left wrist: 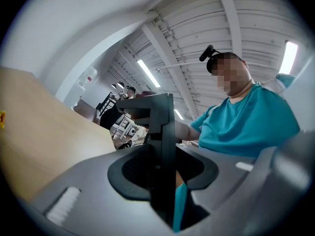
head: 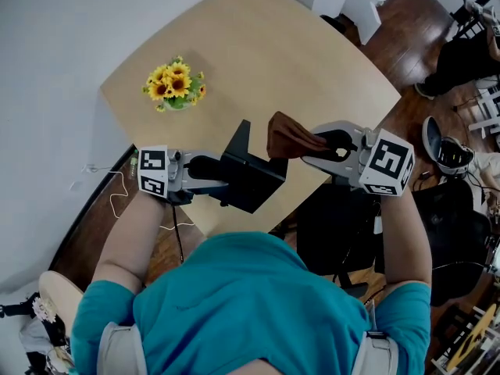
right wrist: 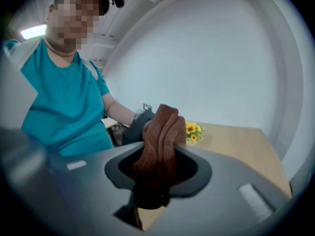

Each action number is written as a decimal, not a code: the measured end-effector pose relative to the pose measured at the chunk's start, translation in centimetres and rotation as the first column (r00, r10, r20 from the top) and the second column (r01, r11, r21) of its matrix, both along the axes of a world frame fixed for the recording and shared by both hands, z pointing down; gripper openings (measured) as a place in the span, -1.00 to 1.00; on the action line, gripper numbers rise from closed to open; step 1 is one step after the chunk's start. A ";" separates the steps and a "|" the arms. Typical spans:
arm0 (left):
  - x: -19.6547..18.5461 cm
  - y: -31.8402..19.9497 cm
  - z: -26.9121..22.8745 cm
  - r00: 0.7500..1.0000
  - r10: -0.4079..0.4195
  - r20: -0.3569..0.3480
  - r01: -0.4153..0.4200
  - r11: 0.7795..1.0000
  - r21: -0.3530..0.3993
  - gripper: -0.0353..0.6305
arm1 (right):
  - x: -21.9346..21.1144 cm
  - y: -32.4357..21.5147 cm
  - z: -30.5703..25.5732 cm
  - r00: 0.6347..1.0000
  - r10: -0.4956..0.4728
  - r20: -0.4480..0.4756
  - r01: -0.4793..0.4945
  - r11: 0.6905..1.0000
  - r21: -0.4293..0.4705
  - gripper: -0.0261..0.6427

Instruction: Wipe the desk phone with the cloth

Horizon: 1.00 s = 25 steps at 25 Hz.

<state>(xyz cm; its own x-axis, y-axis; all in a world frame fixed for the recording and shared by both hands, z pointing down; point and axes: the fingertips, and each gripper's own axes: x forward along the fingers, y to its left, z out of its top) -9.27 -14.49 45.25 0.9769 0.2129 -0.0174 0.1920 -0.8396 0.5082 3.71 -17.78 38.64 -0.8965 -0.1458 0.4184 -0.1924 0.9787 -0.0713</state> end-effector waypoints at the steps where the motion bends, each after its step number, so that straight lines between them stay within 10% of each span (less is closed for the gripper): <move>1: -0.1 -0.2 0.1 1.000 -0.007 0.006 0.007 1.000 0.000 -0.41 | -0.5 0.9 -1.1 0.999 -0.033 0.037 0.032 0.999 0.005 -0.55; 6: -0.1 -0.7 0.0 1.000 -0.016 0.005 0.016 1.000 0.007 -0.41 | -1.3 2.7 0.8 0.991 -0.127 -0.050 0.127 0.992 -0.011 -0.55; 16: 0.4 0.6 0.6 0.998 0.036 0.055 -0.038 0.999 0.029 -0.41 | 0.6 -1.4 3.7 0.990 -0.026 -0.136 0.023 0.999 -0.024 -0.55; 20: 1.0 1.0 1.8 0.992 0.062 0.113 -0.067 0.997 0.042 -0.41 | -3.3 0.2 -0.4 0.988 -0.152 -0.033 0.152 0.988 0.006 -0.55; 25: 2.2 2.2 2.7 0.980 0.118 0.159 -0.129 0.990 0.059 -0.41 | -5.9 1.6 2.7 0.953 -0.280 -0.115 0.274 0.959 -0.070 -0.55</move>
<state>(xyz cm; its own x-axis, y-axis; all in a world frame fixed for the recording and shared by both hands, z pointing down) -7.03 -12.28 47.94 0.9328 0.3275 0.1503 0.2200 -0.8480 0.4821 -2.16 -16.17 41.37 -0.8399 0.1263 0.5279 0.0751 0.9902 -0.1174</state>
